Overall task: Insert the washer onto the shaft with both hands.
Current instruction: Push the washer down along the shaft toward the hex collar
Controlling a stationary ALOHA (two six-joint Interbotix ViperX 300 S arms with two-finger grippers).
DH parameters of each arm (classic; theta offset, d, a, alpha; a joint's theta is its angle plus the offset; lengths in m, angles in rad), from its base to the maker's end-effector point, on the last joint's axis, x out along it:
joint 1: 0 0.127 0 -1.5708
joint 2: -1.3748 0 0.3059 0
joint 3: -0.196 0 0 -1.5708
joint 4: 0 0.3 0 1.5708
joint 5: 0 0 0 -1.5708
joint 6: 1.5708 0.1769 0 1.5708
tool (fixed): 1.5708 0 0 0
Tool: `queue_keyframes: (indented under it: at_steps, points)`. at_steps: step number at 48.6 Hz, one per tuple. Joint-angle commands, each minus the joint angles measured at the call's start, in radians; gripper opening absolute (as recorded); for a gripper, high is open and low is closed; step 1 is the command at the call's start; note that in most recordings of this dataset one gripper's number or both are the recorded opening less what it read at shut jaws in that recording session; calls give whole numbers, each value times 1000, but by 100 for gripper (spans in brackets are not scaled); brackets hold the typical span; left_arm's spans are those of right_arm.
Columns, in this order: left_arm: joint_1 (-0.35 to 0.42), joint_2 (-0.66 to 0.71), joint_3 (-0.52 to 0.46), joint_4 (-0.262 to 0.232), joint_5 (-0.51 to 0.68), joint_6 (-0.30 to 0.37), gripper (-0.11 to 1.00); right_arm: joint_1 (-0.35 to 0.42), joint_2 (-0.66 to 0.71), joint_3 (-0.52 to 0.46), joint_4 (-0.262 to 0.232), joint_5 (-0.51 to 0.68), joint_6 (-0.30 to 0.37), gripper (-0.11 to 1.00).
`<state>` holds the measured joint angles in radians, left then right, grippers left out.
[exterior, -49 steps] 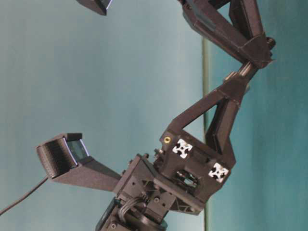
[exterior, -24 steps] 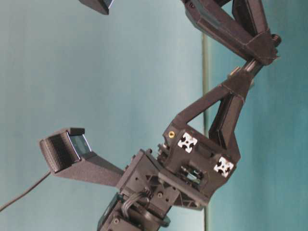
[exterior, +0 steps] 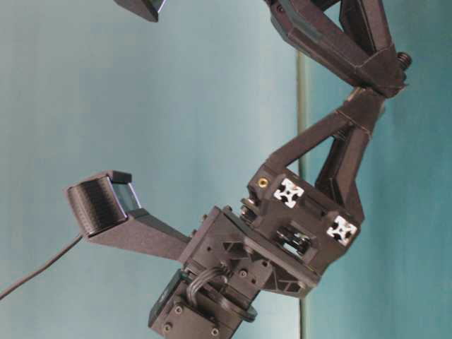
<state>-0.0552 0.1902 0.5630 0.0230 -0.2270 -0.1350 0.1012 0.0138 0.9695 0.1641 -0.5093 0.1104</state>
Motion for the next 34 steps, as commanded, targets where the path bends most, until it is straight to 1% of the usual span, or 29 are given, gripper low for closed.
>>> queue_keyframes:
  at_steps: [1,17,23,24,25,30,33,34]
  points:
    - [-5,-2,-12,3,0,0,35,-3,-8,-18,2,-14,3,0]
    - [0,9,-44,3,2,0,35,-3,-3,-21,2,-14,3,0]
    - [5,8,-44,3,3,-9,36,-3,0,-25,2,-14,3,0]
    - [6,6,-44,3,3,-9,39,-2,-2,-25,2,-14,3,0]
    - [6,5,-44,5,2,-9,43,-2,0,-25,2,-14,3,0]
    - [11,0,-48,5,2,-9,71,-2,0,-25,2,-14,3,0]
    - [12,-8,-48,3,2,-9,84,-3,0,-25,2,-12,3,0]
    - [14,-11,-48,3,3,-8,87,-3,0,-25,2,-12,3,0]
